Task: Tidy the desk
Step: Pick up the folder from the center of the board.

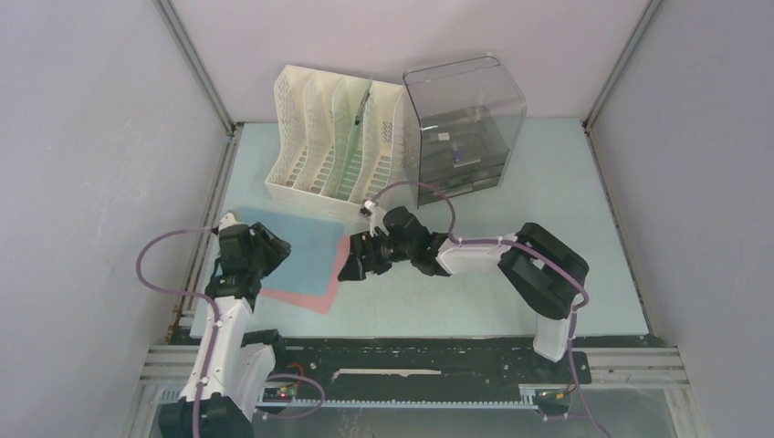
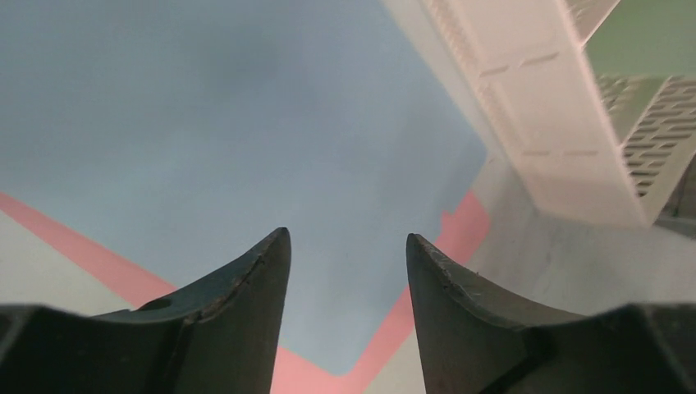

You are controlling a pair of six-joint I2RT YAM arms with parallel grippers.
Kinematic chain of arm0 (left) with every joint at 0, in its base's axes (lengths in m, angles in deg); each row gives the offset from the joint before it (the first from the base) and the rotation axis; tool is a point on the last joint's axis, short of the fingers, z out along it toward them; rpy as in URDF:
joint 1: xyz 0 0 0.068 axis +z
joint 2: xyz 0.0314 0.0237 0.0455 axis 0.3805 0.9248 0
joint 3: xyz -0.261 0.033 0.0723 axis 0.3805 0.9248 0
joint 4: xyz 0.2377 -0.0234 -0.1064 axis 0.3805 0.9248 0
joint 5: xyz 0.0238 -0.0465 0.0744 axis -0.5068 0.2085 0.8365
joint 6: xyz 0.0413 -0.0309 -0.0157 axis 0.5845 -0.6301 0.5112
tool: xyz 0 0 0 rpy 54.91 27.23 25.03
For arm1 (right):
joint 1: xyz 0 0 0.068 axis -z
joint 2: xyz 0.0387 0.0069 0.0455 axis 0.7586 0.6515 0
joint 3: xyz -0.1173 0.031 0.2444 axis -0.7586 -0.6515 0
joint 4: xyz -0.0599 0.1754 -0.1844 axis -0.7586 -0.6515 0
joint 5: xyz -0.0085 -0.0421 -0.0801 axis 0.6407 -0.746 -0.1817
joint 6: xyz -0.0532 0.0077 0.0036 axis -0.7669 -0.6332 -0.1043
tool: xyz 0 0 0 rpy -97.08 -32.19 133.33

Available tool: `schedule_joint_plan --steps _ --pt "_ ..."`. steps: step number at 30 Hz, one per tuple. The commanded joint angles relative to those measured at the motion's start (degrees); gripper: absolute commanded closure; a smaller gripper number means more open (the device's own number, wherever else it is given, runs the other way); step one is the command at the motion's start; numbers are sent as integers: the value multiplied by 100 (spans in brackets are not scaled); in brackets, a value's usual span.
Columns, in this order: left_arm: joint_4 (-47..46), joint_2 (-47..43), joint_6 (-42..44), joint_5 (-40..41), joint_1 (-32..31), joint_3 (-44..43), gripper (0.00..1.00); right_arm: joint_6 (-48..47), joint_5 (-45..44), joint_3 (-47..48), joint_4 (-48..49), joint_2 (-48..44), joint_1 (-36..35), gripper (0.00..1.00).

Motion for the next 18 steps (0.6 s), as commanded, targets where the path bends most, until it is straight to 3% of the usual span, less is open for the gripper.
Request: schedule_joint_plan --steps 1,5,18 --pt "-53 220 -450 123 -350 210 42 1420 -535 -239 1948 437 -111 12" --pt "-309 663 -585 306 -466 423 48 1912 -601 -353 2378 757 -213 11" --pt "-729 1382 -714 594 -515 751 49 2508 -1079 -315 2290 1269 -190 11"
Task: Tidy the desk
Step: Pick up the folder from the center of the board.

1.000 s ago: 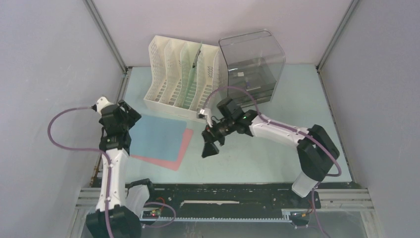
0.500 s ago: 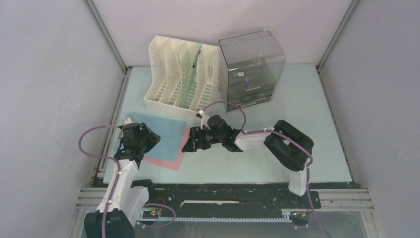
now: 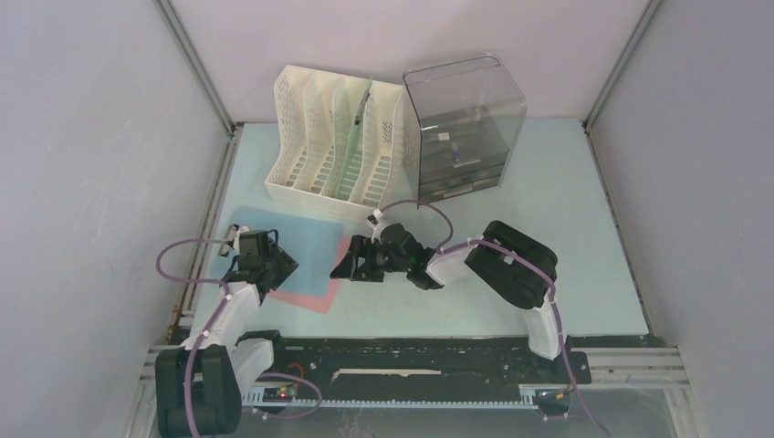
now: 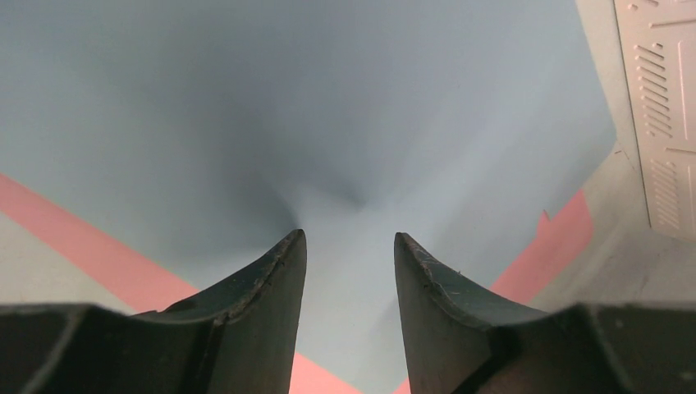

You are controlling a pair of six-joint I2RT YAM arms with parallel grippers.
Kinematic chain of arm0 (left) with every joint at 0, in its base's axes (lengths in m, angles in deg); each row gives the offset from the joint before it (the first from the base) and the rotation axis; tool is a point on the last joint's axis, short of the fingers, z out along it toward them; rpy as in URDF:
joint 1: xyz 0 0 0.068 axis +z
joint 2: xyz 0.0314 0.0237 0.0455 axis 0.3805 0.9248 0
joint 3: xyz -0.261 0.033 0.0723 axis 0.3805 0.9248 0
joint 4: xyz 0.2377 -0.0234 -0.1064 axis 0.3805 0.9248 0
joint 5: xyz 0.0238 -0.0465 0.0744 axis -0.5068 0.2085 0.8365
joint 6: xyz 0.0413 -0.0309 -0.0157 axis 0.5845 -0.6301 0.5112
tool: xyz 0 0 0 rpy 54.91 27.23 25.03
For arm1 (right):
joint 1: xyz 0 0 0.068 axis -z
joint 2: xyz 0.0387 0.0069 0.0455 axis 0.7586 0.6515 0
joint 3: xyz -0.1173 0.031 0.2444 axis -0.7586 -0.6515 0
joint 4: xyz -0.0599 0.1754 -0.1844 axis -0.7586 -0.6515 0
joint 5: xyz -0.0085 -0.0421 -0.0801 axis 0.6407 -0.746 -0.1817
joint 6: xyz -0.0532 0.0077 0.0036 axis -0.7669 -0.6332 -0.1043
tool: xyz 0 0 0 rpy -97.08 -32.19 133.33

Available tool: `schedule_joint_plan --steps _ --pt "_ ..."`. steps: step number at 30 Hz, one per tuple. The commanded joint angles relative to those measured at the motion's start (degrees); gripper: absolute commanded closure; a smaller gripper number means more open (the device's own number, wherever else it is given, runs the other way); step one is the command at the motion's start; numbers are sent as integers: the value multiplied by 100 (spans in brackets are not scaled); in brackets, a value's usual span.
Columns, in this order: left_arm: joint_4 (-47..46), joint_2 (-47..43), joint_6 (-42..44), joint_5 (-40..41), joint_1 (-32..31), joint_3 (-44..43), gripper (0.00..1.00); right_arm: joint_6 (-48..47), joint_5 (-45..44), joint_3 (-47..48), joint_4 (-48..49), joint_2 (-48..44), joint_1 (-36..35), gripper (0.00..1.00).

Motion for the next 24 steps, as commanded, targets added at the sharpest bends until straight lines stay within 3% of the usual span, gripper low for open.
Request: schedule_joint_plan --steps 1,13,20,24 --pt "-178 98 -120 139 -34 131 49 312 -237 149 160 242 8 11" --pt "-77 401 -189 73 -337 157 58 -76 9 170 94 -65 279 10" --pt "336 898 -370 380 -1170 -279 59 -405 272 150 -192 -467 465 12" --pt "415 917 -363 394 -1314 -348 59 -736 574 137 -126 -664 561 15"
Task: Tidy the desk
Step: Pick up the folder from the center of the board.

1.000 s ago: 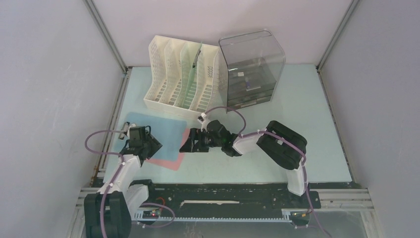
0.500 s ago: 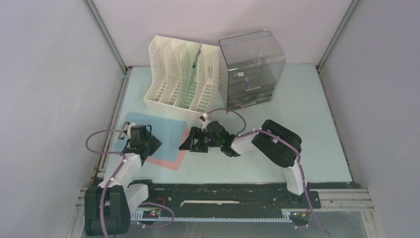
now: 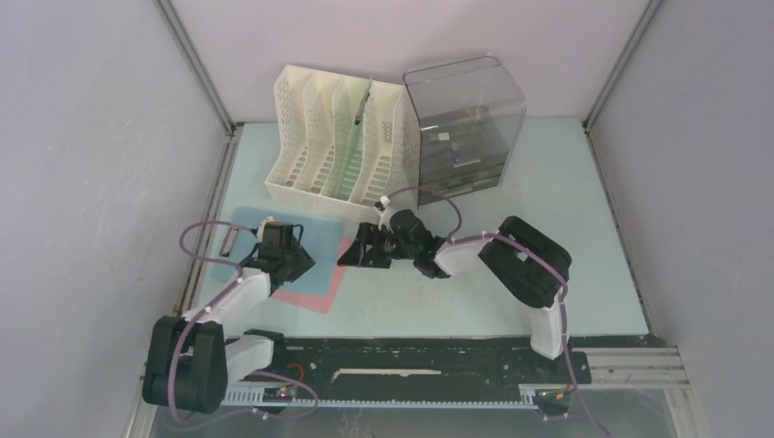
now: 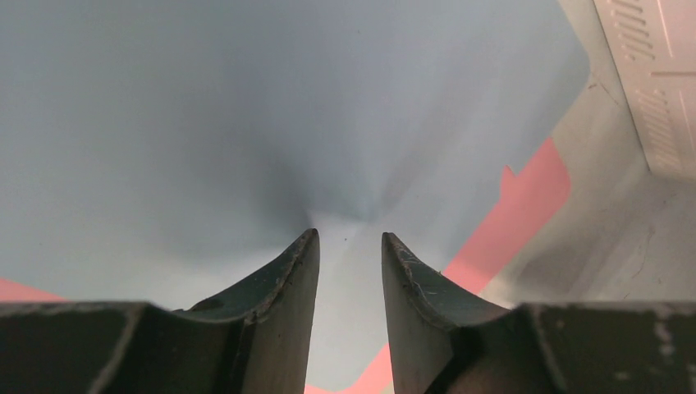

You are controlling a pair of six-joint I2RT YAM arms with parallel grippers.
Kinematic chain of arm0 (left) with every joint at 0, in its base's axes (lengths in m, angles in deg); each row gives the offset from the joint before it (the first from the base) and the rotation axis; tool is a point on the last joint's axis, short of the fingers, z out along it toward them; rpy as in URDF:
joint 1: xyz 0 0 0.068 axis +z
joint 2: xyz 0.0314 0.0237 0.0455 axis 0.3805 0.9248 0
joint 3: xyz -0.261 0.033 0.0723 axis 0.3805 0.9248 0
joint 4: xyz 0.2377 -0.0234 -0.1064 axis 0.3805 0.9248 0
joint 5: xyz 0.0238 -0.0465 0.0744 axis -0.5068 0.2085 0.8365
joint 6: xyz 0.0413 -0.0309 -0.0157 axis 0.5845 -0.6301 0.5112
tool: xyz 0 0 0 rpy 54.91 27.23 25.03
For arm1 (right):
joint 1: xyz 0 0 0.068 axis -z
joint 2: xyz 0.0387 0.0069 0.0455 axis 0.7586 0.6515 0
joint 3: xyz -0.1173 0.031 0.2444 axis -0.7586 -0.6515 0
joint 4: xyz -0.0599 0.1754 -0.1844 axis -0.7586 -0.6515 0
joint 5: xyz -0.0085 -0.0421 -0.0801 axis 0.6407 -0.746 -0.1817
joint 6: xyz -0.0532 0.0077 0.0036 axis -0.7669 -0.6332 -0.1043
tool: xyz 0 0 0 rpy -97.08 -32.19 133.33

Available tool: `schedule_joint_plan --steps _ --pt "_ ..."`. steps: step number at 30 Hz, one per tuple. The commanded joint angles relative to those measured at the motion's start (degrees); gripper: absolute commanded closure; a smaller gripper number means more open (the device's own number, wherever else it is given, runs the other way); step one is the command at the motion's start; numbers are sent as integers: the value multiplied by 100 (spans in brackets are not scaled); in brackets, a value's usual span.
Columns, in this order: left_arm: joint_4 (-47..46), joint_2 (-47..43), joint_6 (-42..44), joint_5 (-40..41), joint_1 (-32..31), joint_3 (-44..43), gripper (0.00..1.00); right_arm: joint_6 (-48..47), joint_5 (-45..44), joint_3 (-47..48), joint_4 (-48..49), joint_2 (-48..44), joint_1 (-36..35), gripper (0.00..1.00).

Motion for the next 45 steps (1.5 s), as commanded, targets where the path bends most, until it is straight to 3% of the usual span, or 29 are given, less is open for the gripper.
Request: schedule_joint_plan --steps 1,5,7,9,16,20,24,29,35,45 --pt "746 66 -63 150 -143 -29 59 -574 410 76 105 -530 109 16" --pt "1221 -367 554 744 -124 -555 54 -1344 980 90 177 -864 168 19" --pt "1412 -569 1037 1102 -29 -934 45 -1772 1341 170 25 -1053 210 20" --pt "1296 -748 1336 942 268 -1177 38 -2186 1865 259 -165 -1269 295 21" --pt "1779 -195 2528 1531 1207 -2857 26 -3786 3849 731 -1929 -2057 762 22" --pt "1962 530 3044 1548 2083 -3517 28 -4337 4051 740 -2716 -2537 1013 22" --pt "1921 1059 3411 1601 2548 -3847 35 -4429 4193 744 -2988 -2862 1274 22" --pt "2034 1825 3705 1740 2681 -4066 43 -4276 4375 738 -2981 -3012 1579 22" --pt "2002 2404 3928 1809 2781 -4190 46 -4201 4499 737 -3035 -3067 1776 22" --pt "2097 2590 3911 798 3102 -4453 46 -3943 4587 742 -2765 -2974 1909 22"
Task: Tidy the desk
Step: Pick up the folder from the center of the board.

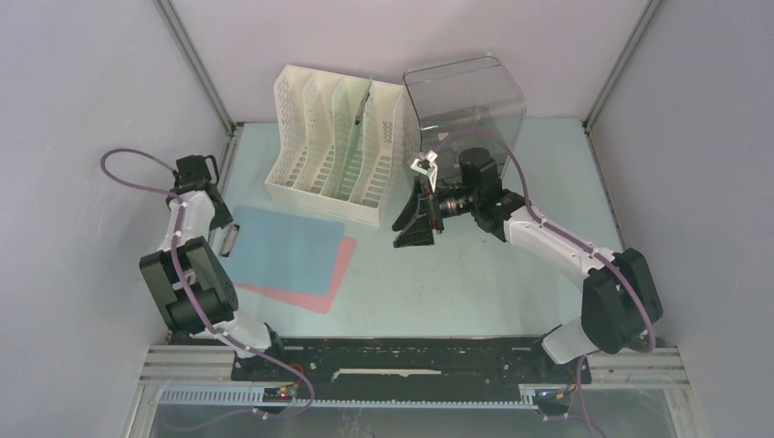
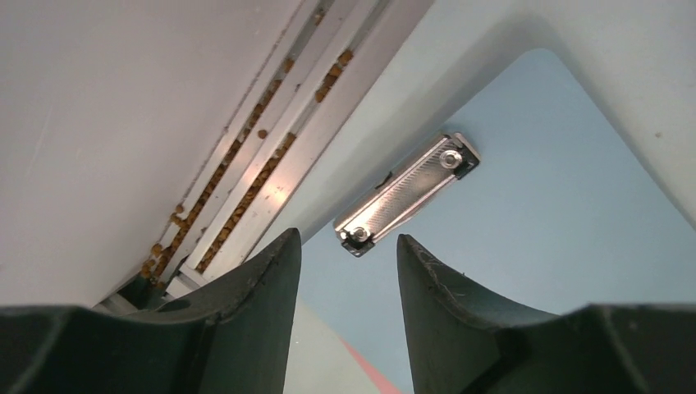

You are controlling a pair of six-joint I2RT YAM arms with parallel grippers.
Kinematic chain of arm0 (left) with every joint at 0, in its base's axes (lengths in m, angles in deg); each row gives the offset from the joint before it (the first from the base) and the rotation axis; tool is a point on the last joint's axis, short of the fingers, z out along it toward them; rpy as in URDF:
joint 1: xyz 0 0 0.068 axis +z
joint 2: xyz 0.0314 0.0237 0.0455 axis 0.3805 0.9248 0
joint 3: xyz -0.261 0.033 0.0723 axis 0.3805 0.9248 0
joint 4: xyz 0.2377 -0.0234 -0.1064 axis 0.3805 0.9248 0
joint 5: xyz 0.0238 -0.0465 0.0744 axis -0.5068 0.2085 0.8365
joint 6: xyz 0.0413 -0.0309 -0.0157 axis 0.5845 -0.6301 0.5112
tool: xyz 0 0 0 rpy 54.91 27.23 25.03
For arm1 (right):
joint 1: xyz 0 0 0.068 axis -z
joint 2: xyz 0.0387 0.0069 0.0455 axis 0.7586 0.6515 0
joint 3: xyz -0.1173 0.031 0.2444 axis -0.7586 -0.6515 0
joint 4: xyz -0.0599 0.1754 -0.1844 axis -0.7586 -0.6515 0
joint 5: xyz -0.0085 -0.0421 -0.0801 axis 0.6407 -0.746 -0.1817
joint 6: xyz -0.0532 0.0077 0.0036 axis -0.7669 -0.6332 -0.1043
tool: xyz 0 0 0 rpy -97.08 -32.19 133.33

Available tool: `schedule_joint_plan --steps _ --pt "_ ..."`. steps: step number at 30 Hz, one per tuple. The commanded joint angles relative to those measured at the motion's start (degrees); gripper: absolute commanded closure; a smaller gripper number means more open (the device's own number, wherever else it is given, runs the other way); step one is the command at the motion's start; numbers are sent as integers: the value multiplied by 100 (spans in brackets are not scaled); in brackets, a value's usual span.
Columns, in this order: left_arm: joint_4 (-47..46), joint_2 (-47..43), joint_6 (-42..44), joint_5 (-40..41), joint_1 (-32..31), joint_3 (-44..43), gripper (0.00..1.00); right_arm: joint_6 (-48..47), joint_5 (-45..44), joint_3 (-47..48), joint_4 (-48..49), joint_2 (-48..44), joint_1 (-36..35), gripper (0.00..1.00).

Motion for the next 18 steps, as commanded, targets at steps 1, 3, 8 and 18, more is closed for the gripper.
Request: schedule_joint_plan --steps 1,3,8,18 --pt "5 -116 139 -672 64 -282 46 155 180 163 256 -107 70 22" --pt "-125 -376 130 -871 66 -249 41 207 217 158 303 -79 87 22" --pt "-511 -635 130 -1137 44 -207 38 255 274 160 368 -38 129 22" --pt "-947 -405 619 -1211 -842 -366 35 330 359 161 445 70 233 22"
